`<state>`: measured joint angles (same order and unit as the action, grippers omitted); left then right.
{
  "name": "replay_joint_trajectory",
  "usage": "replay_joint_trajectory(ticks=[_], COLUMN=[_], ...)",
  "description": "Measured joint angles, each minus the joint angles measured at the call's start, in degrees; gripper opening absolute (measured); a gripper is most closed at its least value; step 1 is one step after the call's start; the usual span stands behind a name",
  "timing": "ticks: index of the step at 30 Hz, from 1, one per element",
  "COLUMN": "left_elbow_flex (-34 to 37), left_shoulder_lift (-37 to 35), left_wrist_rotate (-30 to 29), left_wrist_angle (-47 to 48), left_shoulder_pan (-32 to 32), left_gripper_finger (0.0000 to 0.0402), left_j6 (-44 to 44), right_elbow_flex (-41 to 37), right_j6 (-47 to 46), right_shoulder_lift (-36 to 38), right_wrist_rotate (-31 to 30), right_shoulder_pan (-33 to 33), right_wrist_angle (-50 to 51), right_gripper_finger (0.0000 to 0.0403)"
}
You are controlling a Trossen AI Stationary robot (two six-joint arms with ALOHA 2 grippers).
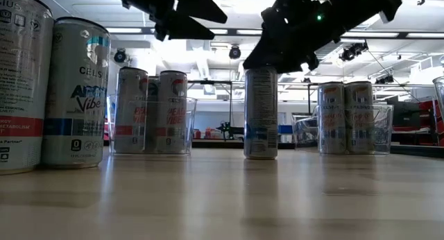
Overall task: Sort soda cans
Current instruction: Put the white-blue soda can into the bottom transparent bin
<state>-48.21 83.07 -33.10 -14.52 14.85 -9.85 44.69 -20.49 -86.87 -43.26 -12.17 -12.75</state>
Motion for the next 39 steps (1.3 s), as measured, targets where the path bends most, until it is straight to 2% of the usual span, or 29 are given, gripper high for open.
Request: replay_joint_trajectory(ticks=[5, 12, 19, 23, 27, 33, 39], left_elbow_flex=[0.0, 0.0, 0.0, 0.0, 0.0, 0.04, 0.04], left_shoulder_lift=[0.02, 0.02, 0.02, 0.02, 0.02, 0.85, 5.7], left_wrist_rotate=[0.02, 0.04, 0.13, 1.54, 6.78, 10.37, 24.33], left_wrist_angle=[-0.37, -0.44, -0.28, -0.07, 0.07, 0.36, -6.8], left_shoulder_pan=[-0.02, -0.02, -0.02, 0.22, 0.22, 0.7, -0.68], left_gripper_finger=[0.0296, 0.0296, 0.0296, 0.0296, 0.0296, 0.0296, 0.0296], left_j6=[-0.49, -0.52, -0.5, -0.3, 0.42, 9.5, 11.12], right_elbow_flex=[0.0, -0.04, -0.07, -0.18, -0.17, -0.17, -0.17], right_j6=[-0.68, -2.53, -1.62, 0.49, 4.29, 14.44, 17.86], right_shoulder_lift=[-0.32, -0.92, -0.87, 0.82, 3.89, 8.58, 10.75], right_wrist_rotate=[0.37, 6.42, 8.95, 9.92, 11.33, 12.53, 15.09], right_shoulder_pan=[0.2, 0.29, -0.98, -3.63, -7.43, -14.96, -18.91], right_wrist_angle=[0.55, 1.37, 1.14, 1.83, 1.32, 0.9, 0.59], right_gripper_finger=[0.0295, 0.0294, 0.0243, 0.0243, 0.0243, 0.0243, 0.0243])
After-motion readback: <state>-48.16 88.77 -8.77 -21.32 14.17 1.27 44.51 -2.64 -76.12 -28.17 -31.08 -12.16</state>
